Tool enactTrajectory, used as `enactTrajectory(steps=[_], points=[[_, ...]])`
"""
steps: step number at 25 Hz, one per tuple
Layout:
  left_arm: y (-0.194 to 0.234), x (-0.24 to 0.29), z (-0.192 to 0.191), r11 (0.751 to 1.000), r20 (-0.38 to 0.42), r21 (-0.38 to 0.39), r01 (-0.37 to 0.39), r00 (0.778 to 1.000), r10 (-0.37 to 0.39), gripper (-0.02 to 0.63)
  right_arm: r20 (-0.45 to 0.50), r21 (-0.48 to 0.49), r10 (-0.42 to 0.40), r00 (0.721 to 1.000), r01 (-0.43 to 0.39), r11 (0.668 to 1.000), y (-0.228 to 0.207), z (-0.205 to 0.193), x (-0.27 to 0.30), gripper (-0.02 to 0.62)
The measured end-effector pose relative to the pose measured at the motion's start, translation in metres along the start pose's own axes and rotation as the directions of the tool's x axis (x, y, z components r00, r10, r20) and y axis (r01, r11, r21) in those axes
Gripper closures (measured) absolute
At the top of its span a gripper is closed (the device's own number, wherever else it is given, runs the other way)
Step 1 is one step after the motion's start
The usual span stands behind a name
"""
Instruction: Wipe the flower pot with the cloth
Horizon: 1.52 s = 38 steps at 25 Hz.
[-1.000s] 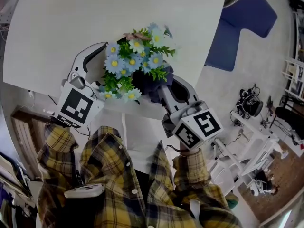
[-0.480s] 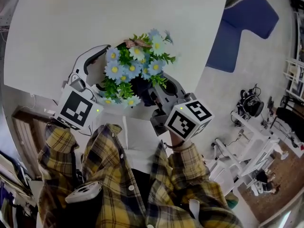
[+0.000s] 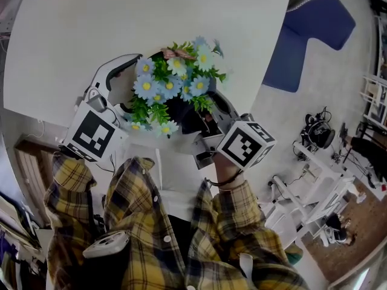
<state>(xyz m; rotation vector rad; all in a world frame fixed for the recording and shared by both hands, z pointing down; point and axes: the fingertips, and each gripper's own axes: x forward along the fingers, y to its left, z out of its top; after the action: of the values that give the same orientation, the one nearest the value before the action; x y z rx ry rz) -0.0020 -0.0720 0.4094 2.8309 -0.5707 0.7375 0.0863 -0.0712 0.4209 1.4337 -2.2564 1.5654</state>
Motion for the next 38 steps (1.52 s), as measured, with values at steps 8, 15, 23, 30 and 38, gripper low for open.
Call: enactTrajectory(steps=[8,15,23,30,38], points=[[-0.001,-0.002,0.004,0.992,-0.007,0.062,0.106,0.994,-0.106,0.197,-0.057,-0.073,0.011,0.998,-0.015,0.997,-0.005,0.019,0.002,0.56],[0.0,-0.003,0.003,0.985,-0.013,0.087,0.148,0.989,-0.147,0.202,-0.105,-0.053,0.035,0.994,-0.041,0.998,-0.009,0.032,0.011,0.56],[-0.003,-0.001,0.001,0.975,-0.032,0.112,0.191,0.981,-0.189,0.202,-0.312,-0.139,0.107,0.944,-0.157,0.978,-0.009,0.039,0.026,0.56],[-0.009,-0.001,-0.007,0.952,-0.053,0.144,0.271,0.963,-0.266,0.202,-0.529,-0.21,0.182,0.829,-0.335,0.919,-0.002,0.037,0.043,0.56],[-0.009,-0.016,0.023,0.874,-0.15,0.229,0.429,0.903,-0.403,0.202,-0.71,-0.19,0.254,0.657,-0.525,0.829,0.033,0.059,0.045,0.56]])
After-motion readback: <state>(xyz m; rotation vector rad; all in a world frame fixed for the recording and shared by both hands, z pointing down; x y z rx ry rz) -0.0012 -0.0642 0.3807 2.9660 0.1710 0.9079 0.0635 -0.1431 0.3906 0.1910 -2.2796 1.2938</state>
